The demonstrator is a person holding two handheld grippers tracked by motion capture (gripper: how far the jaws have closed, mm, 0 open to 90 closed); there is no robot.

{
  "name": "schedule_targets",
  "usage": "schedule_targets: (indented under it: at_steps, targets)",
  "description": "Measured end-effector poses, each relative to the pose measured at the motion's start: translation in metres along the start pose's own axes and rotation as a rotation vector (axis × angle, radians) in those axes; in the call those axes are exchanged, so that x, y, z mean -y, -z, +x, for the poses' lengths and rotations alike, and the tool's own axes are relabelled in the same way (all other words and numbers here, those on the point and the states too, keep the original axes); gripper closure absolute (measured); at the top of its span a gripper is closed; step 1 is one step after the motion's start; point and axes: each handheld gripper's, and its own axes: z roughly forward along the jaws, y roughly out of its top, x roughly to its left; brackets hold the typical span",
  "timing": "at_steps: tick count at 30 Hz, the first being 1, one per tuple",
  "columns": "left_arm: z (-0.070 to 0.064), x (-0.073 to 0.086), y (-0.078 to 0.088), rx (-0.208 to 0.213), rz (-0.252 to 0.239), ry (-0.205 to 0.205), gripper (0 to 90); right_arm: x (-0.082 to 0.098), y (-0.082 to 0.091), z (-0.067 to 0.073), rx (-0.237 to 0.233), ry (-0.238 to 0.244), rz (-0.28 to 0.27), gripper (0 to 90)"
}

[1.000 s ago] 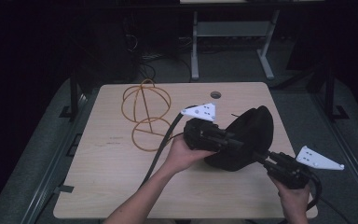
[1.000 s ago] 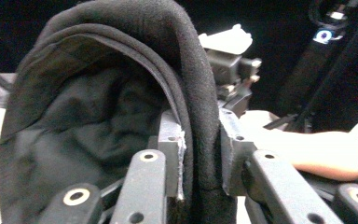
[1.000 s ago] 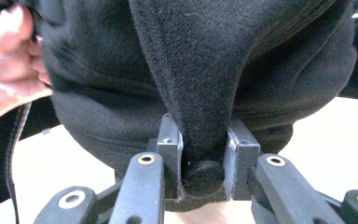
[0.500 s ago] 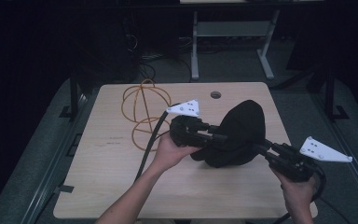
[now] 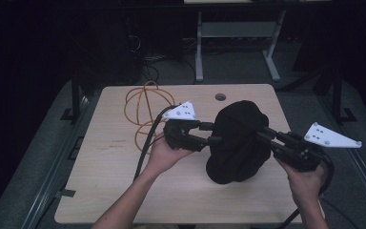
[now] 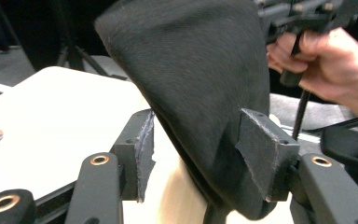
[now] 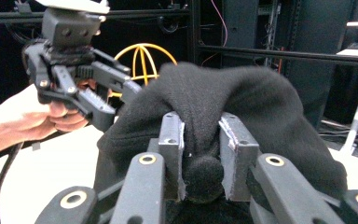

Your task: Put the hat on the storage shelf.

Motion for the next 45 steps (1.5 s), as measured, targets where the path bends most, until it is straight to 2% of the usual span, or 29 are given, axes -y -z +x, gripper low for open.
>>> schedule_targets:
  at_steps: [2, 7, 14, 16, 22, 25, 29, 36, 41, 43, 44, 45]
  targets:
    - [-0.001, 0.003, 0.003, -0.027, 0.017, -0.009, 43.7, -0.003, -0.001, -0.004, -0.003, -0.01, -0.003, 72.5]
    - [-0.002, 0.01, 0.011, -0.039, 0.028, -0.009, 42.9, -0.01, -0.001, -0.012, -0.005, -0.029, 0.002, 72.6]
    - [-0.003, 0.024, 0.02, -0.053, 0.034, -0.005, 42.4, -0.022, -0.008, -0.016, 0.006, -0.003, 0.066, 72.9]
    - [-0.003, 0.028, 0.023, -0.059, 0.032, 0.007, 41.5, -0.025, -0.011, -0.017, 0.009, 0.002, 0.084, 73.0]
    - [-0.007, 0.041, 0.035, -0.08, 0.047, -0.006, 39.9, -0.038, -0.023, -0.019, 0.002, 0.014, 0.115, 73.2]
    - [-0.008, 0.047, 0.042, -0.082, 0.034, 0.004, 39.8, -0.046, -0.03, -0.018, -0.002, 0.023, 0.132, 73.3]
    - [-0.011, 0.059, 0.051, -0.096, 0.044, 0.006, 39.3, -0.056, -0.04, -0.016, -0.009, 0.041, 0.158, 73.4]
    - [-0.013, 0.081, 0.066, -0.12, 0.051, 0.012, 37.0, -0.078, -0.056, -0.011, -0.03, 0.062, 0.169, 73.4]
    - [-0.013, 0.1, 0.078, -0.143, 0.052, 0.038, 35.1, -0.096, -0.07, -0.006, -0.044, 0.082, 0.172, 73.6]
    - [-0.012, 0.107, 0.082, -0.153, 0.065, 0.036, 35.0, -0.102, -0.076, -0.005, -0.057, 0.081, 0.172, 73.8]
    - [-0.011, 0.109, 0.084, -0.156, 0.072, 0.032, 34.8, -0.106, -0.081, -0.004, -0.059, 0.09, 0.173, 74.4]
    - [-0.011, 0.113, 0.085, -0.16, 0.074, 0.045, 34.6, -0.109, -0.084, -0.004, -0.067, 0.094, 0.175, 83.2]
